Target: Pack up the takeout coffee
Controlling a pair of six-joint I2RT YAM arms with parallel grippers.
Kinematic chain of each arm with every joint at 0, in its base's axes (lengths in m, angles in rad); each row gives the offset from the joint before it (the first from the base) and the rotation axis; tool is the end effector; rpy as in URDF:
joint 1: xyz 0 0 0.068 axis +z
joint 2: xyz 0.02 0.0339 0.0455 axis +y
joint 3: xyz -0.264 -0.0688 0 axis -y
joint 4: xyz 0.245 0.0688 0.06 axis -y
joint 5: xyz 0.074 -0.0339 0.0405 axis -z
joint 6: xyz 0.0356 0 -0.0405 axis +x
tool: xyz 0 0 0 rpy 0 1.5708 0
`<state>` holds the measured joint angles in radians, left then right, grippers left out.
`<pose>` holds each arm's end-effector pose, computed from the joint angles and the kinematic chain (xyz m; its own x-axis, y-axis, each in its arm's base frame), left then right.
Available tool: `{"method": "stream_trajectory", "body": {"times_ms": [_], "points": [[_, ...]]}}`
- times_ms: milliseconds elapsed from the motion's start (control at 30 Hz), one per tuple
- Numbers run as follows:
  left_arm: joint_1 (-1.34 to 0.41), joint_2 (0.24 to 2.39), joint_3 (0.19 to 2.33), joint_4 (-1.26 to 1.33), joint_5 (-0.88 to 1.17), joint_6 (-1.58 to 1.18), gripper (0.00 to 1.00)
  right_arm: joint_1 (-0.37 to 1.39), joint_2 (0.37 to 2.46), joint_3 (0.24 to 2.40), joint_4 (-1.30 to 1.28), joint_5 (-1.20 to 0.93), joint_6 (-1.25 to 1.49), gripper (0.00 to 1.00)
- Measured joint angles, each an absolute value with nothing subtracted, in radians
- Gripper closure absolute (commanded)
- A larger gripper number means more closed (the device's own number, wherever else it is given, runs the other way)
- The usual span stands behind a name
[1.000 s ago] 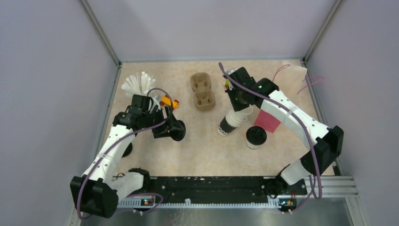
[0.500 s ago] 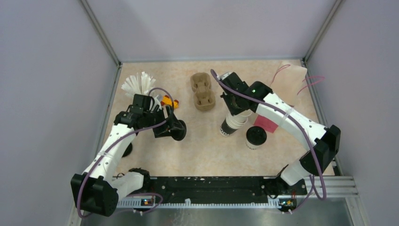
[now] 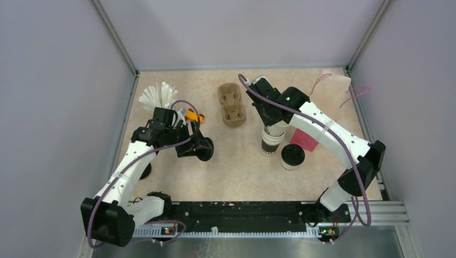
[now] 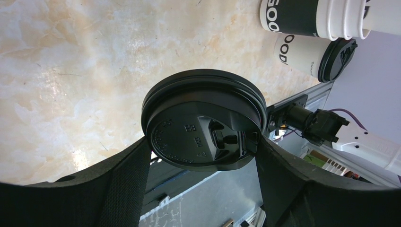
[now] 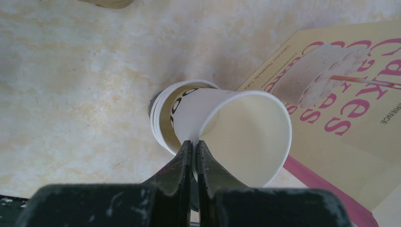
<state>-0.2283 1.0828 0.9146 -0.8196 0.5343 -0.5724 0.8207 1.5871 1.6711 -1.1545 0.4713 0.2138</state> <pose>0.1960 -0.0641 0.2775 -0.9370 -0.2609 -0.2325 -0.0472 0.7537 -0.6556 0.2260 0.2188 0.3650 -0.6913 -0.4647 -0.5533 -0.3650 0.8855 -0.2875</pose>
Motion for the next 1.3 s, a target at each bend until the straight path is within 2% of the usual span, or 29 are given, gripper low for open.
{"method": "stream_trajectory", "body": {"times_ms": [300,567,800,967,1300], "points": [[-0.23,1.083,0.928,-0.824,0.529,-0.572,0.25,0.833,1.602,1.916,-1.279,0.451,0.253,1.0],[-0.23,1.082,0.99,-0.85,0.464,-0.571,0.25,0.954,1.653,2.103,-1.336,0.422,0.305,1.0],[-0.23,1.068,1.095,-0.922,0.269,-0.554,0.25,1.107,1.753,2.091,-1.29,0.392,0.37,1.0],[-0.23,1.039,1.114,-0.966,0.146,-0.546,0.25,1.145,1.763,1.961,-1.21,0.368,0.405,1.0],[-0.232,1.017,1.09,-1.007,0.089,-0.547,0.25,1.168,1.765,1.77,-1.097,0.366,0.476,1.0]]}}
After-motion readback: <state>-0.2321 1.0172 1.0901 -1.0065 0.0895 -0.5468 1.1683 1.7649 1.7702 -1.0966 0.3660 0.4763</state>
